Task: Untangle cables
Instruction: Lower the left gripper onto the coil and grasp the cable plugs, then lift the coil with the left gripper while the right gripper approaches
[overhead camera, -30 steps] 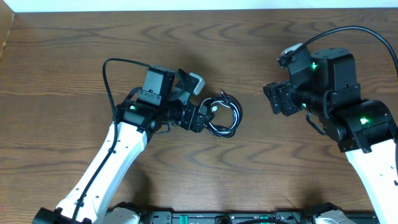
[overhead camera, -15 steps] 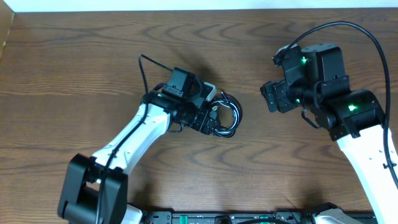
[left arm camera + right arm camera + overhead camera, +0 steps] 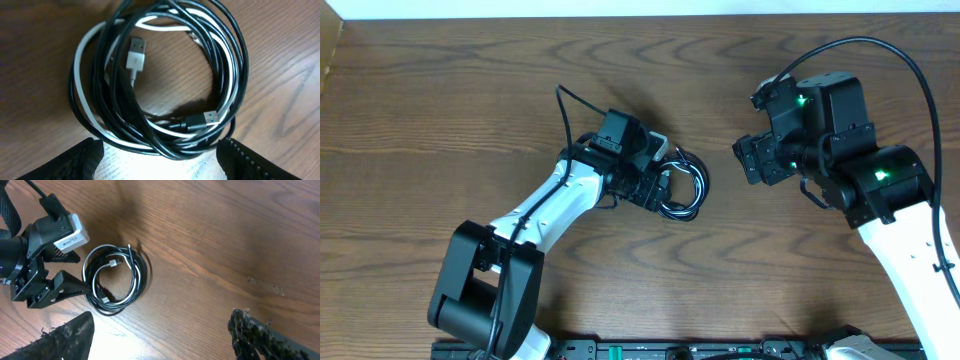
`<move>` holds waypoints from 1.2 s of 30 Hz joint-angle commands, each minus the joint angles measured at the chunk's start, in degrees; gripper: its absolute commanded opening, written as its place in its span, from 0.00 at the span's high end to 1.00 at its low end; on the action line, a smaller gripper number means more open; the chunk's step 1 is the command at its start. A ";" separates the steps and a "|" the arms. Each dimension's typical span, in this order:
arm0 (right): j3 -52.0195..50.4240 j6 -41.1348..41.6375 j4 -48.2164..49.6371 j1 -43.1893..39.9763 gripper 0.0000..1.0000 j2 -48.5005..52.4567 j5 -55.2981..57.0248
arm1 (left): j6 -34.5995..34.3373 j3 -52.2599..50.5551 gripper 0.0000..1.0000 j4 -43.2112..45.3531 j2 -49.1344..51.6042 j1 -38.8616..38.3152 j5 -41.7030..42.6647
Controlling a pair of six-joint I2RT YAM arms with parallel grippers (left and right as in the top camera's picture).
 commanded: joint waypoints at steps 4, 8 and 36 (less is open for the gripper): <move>1.11 1.31 -0.04 0.28 0.17 -0.11 -1.49 | -2.10 0.87 0.26 3.19 2.82 -0.94 -3.13; 1.11 1.55 -0.09 0.28 0.17 -0.11 -1.53 | -2.36 0.87 0.28 4.39 4.76 -1.70 -3.13; 1.11 1.55 -0.04 0.28 0.16 -0.11 -1.51 | -4.96 0.13 0.61 5.95 9.42 -2.60 -4.20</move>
